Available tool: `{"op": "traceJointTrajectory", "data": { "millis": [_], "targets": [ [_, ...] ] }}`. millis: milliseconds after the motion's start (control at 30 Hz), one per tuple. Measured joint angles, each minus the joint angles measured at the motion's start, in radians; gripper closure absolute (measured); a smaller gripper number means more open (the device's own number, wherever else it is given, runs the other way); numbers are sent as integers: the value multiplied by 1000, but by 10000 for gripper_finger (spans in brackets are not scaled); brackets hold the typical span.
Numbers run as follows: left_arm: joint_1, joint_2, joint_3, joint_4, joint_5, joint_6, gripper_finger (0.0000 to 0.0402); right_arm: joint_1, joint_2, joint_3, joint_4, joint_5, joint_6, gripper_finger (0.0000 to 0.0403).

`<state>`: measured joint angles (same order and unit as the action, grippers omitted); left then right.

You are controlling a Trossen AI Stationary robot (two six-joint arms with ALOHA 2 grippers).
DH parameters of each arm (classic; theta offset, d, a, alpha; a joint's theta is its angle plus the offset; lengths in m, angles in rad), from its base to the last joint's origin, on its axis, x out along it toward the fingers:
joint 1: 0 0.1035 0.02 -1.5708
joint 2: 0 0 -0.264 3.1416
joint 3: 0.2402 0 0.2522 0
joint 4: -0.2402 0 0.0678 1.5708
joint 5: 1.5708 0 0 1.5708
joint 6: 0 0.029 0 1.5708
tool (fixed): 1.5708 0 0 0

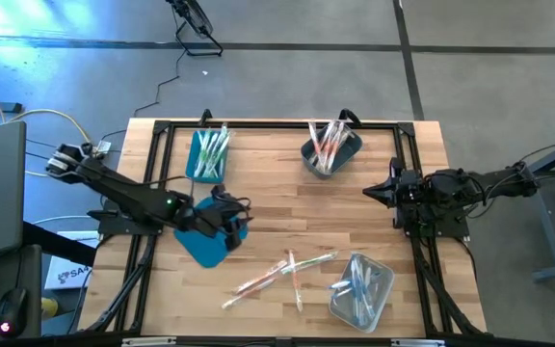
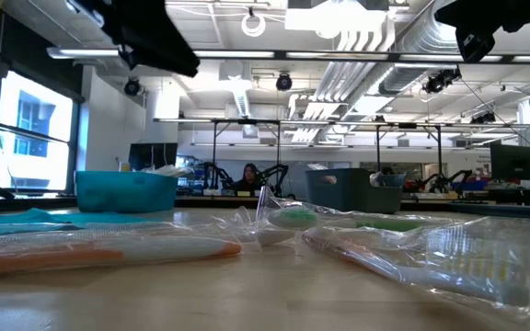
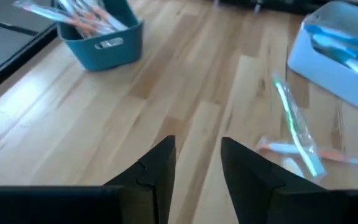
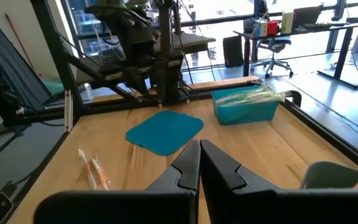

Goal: Pick & Place Toothbrushes
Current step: Put the green toothbrush into the blue bin

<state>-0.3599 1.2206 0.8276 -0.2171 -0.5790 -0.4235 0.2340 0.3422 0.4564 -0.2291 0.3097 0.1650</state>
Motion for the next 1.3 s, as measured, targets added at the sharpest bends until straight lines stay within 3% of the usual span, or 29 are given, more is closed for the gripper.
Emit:
{"op": "traceJointTrajectory", "data": {
  "millis": [233,567,667,967,1300],
  "targets": [
    [0,-103,-142,81,-27,9,275,0,8,0,-1,-22,0,400],
    [48,-267,-355,324,-25,169,275,0,36,0,28,11,79,400],
    [81,-335,-389,317,-7,212,275,0,73,2,103,57,71,400],
    [138,-501,-454,311,54,283,275,0,259,0,279,54,-61,400],
    [138,-647,-464,172,60,296,275,-2,416,1,393,59,-60,400]
  ]
}}
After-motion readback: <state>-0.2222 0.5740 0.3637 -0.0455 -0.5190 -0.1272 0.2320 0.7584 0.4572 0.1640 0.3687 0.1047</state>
